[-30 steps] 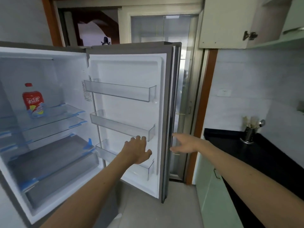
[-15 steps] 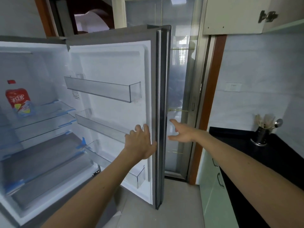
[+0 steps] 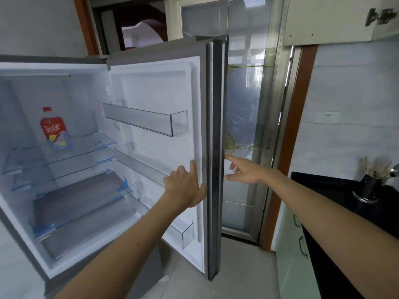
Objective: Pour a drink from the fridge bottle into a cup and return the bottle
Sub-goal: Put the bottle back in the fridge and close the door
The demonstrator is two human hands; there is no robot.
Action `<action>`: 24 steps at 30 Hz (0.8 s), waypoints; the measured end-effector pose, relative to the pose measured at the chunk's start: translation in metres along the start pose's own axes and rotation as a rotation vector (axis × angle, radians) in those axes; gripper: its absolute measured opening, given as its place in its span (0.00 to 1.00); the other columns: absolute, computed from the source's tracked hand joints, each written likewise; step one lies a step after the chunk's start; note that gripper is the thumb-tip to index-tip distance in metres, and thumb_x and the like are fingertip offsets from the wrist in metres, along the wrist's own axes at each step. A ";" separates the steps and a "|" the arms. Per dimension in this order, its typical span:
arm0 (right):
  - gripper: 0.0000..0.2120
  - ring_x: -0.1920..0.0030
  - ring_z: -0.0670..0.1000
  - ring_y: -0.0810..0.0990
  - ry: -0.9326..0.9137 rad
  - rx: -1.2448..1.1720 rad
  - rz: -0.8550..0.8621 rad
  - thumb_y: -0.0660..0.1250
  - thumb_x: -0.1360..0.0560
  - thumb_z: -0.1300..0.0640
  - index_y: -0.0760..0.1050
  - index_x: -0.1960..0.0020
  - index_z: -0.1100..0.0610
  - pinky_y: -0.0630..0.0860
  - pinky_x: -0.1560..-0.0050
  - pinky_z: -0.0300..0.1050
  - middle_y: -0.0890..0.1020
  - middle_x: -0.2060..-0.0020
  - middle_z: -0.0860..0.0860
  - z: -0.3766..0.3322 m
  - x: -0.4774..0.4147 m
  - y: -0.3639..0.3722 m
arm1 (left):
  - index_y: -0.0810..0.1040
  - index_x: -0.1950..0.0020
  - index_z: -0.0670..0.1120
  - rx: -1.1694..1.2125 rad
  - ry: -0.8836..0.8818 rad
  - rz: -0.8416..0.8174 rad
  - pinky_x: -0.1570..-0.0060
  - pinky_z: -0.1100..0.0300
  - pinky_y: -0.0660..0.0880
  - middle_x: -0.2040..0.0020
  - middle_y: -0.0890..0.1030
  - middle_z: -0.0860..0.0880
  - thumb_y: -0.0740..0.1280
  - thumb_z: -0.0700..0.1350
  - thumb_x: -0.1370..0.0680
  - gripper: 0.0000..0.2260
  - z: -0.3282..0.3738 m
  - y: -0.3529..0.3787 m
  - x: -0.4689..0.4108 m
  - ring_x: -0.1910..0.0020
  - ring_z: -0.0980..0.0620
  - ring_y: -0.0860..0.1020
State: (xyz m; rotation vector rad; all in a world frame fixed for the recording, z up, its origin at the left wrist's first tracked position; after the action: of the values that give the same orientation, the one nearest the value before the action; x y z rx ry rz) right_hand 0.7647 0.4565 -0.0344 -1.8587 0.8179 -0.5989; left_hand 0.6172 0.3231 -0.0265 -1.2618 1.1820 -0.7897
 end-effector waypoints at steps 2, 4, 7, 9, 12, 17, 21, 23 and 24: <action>0.37 0.41 0.51 0.76 -0.045 0.000 0.004 0.67 0.22 0.48 0.50 0.21 0.45 0.76 0.38 0.51 0.71 0.33 0.53 -0.011 0.005 -0.006 | 0.46 0.19 0.46 -0.008 -0.017 0.016 0.44 0.47 0.75 0.33 0.71 0.39 0.53 0.62 0.20 0.35 -0.006 -0.003 0.004 0.39 0.38 0.76; 0.37 0.41 0.50 0.75 -0.087 0.001 0.025 0.67 0.22 0.49 0.50 0.20 0.47 0.76 0.38 0.51 0.71 0.33 0.53 -0.024 0.009 -0.012 | 0.44 0.19 0.46 -0.006 -0.026 0.037 0.45 0.48 0.75 0.33 0.72 0.39 0.53 0.62 0.20 0.36 -0.013 -0.008 0.011 0.40 0.38 0.77; 0.36 0.39 0.49 0.75 -0.134 -0.022 0.045 0.67 0.22 0.51 0.51 0.21 0.45 0.76 0.37 0.52 0.70 0.31 0.52 -0.042 0.009 -0.019 | 0.41 0.19 0.47 0.006 -0.035 0.069 0.47 0.48 0.75 0.35 0.72 0.39 0.52 0.62 0.19 0.36 -0.026 -0.014 0.025 0.42 0.40 0.78; 0.36 0.37 0.49 0.74 -0.171 -0.049 0.055 0.66 0.22 0.55 0.49 0.21 0.44 0.75 0.35 0.53 0.67 0.28 0.53 -0.058 0.010 -0.021 | 0.39 0.19 0.48 0.015 -0.052 0.092 0.47 0.48 0.75 0.36 0.72 0.39 0.52 0.61 0.19 0.36 -0.038 -0.021 0.035 0.43 0.40 0.78; 0.37 0.34 0.48 0.70 -0.201 -0.098 0.097 0.63 0.21 0.61 0.46 0.20 0.49 0.66 0.34 0.43 0.65 0.27 0.51 -0.089 0.012 -0.027 | 0.38 0.19 0.49 0.035 -0.072 0.135 0.49 0.48 0.75 0.37 0.73 0.39 0.52 0.60 0.19 0.35 -0.058 -0.031 0.052 0.45 0.40 0.78; 0.38 0.30 0.44 0.65 -0.355 -0.241 0.227 0.65 0.22 0.58 0.47 0.20 0.48 0.60 0.26 0.46 0.63 0.27 0.42 -0.157 0.007 -0.038 | 0.36 0.19 0.50 0.071 -0.121 0.198 0.51 0.48 0.76 0.40 0.74 0.40 0.53 0.60 0.19 0.36 -0.101 -0.040 0.077 0.48 0.40 0.78; 0.35 0.37 0.41 0.65 -0.455 -0.282 0.268 0.64 0.20 0.60 0.49 0.20 0.50 0.63 0.34 0.39 0.67 0.36 0.44 -0.210 0.007 -0.038 | 0.36 0.19 0.50 0.114 -0.163 0.215 0.51 0.48 0.77 0.42 0.74 0.40 0.54 0.60 0.20 0.37 -0.140 -0.041 0.094 0.49 0.39 0.78; 0.34 0.35 0.43 0.68 -0.515 -0.300 0.290 0.66 0.21 0.58 0.51 0.21 0.49 0.66 0.30 0.47 0.69 0.30 0.48 -0.240 0.009 -0.034 | 0.37 0.19 0.48 0.149 -0.186 0.206 0.49 0.46 0.77 0.41 0.73 0.40 0.55 0.60 0.20 0.38 -0.161 -0.041 0.103 0.47 0.40 0.78; 0.34 0.34 0.42 0.67 -0.534 -0.301 0.285 0.66 0.21 0.58 0.51 0.21 0.49 0.66 0.30 0.45 0.68 0.29 0.49 -0.252 0.008 -0.030 | 0.37 0.19 0.47 0.169 -0.194 0.207 0.49 0.45 0.77 0.40 0.73 0.40 0.55 0.60 0.20 0.38 -0.172 -0.041 0.107 0.47 0.40 0.78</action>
State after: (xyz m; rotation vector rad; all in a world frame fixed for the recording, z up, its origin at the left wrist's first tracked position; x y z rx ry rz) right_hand 0.5997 0.3122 0.0943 -1.9877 0.8150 0.2110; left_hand 0.4870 0.1651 0.0054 -1.0333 1.0462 -0.5867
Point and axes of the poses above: each hand's wrist, its own x-axis away from the middle knuckle, its own y-axis out of the palm, z = x × y, the point moved 6 cm from there along -x, towards the middle knuckle
